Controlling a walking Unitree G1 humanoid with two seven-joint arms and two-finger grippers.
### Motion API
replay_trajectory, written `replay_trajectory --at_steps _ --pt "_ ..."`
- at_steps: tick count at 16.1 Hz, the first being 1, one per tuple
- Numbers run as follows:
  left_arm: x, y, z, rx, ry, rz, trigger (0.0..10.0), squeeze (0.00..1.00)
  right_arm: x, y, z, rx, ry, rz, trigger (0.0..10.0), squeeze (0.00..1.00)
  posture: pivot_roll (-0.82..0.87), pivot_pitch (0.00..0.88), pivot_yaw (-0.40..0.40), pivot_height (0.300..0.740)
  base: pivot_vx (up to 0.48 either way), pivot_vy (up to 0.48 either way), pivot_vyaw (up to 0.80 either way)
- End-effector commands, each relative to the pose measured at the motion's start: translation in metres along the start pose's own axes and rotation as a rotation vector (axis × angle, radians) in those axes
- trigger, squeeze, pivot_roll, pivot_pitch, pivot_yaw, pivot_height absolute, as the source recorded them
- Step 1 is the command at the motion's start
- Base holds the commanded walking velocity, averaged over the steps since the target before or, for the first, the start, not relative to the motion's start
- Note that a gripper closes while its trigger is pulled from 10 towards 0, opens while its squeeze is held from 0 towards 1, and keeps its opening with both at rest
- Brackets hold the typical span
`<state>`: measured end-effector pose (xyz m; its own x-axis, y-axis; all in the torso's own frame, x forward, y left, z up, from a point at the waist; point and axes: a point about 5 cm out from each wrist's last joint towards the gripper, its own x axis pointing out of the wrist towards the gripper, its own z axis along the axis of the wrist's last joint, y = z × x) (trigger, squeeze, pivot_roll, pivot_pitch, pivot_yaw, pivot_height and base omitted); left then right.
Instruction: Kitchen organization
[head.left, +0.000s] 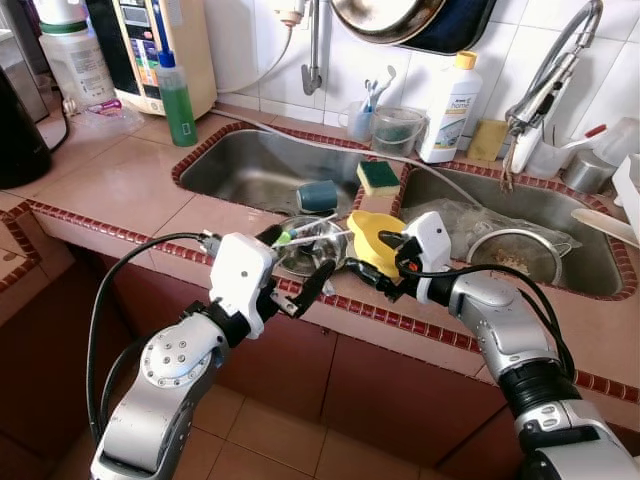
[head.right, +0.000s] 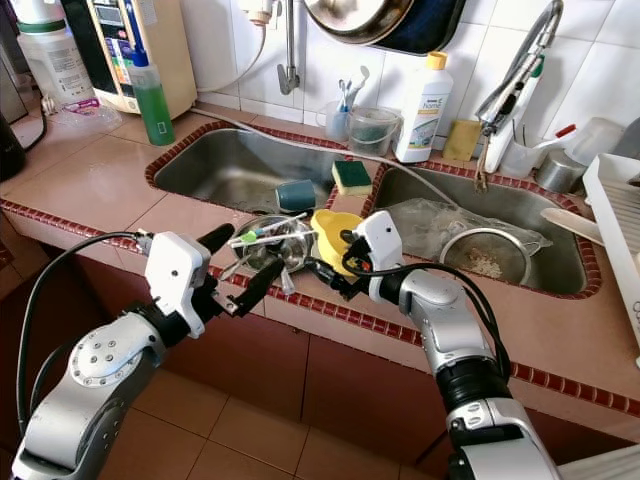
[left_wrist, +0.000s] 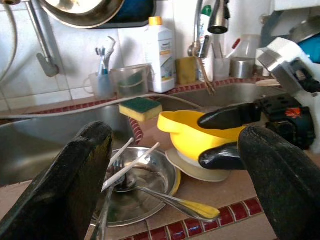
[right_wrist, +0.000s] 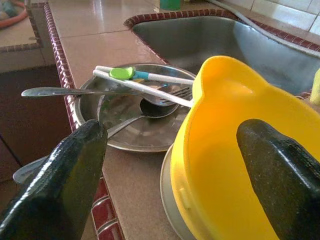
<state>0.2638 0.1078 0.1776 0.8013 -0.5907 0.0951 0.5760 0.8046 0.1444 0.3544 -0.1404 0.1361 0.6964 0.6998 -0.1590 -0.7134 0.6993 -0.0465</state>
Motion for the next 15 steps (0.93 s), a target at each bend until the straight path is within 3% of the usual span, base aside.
replay_trajectory --at_steps 1,2,7,8,9,11,12,13,15 --pt "-0.001 0.000 0.002 0.006 -0.002 0.007 10.0 0.00 -0.002 -0.006 0.002 -0.006 0.020 -0.001 9.3 0.00 -0.01 0.023 -0.075 0.740 0.000 0.000 0.00" --pt "-0.001 -0.001 0.002 0.005 -0.002 0.006 10.0 0.00 -0.003 -0.007 0.000 -0.010 0.029 -0.010 10.0 0.00 -0.02 0.023 -0.075 0.740 0.000 0.000 0.00" --pt "0.002 -0.002 0.002 -0.002 -0.005 0.006 10.0 0.00 -0.006 -0.013 -0.003 -0.055 0.084 0.022 10.0 0.00 -0.02 0.023 -0.075 0.740 0.000 0.000 0.00" --pt "0.003 -0.002 0.002 -0.003 -0.007 0.008 10.0 0.00 -0.007 -0.015 -0.003 -0.067 0.100 0.035 9.0 0.00 -0.02 0.022 -0.077 0.740 0.000 0.000 0.00" --pt "0.003 -0.002 0.003 -0.004 -0.010 0.009 10.0 0.00 -0.007 -0.017 -0.002 -0.077 0.108 0.046 6.8 0.00 -0.02 0.021 -0.080 0.740 0.000 0.000 0.00" --pt "0.004 -0.002 0.003 -0.003 -0.012 0.011 10.0 0.00 -0.007 -0.018 0.001 -0.082 0.109 0.055 4.2 0.00 -0.02 0.020 -0.083 0.740 0.000 0.000 0.00" --pt "0.004 -0.002 0.003 -0.003 -0.013 0.015 10.0 0.00 -0.007 -0.020 0.003 -0.086 0.110 0.059 2.5 0.00 -0.02 0.020 -0.084 0.740 0.000 0.000 0.00" --pt "0.004 -0.002 0.003 -0.004 -0.015 0.018 10.0 0.00 -0.006 -0.022 0.005 -0.088 0.113 0.066 0.0 0.00 -0.02 0.021 -0.086 0.740 0.000 0.000 0.00" --pt "0.004 -0.002 0.003 -0.005 -0.016 0.021 10.0 0.00 -0.006 -0.023 0.007 -0.090 0.117 0.084 0.0 0.00 -0.02 0.019 -0.091 0.740 0.000 0.000 0.00"
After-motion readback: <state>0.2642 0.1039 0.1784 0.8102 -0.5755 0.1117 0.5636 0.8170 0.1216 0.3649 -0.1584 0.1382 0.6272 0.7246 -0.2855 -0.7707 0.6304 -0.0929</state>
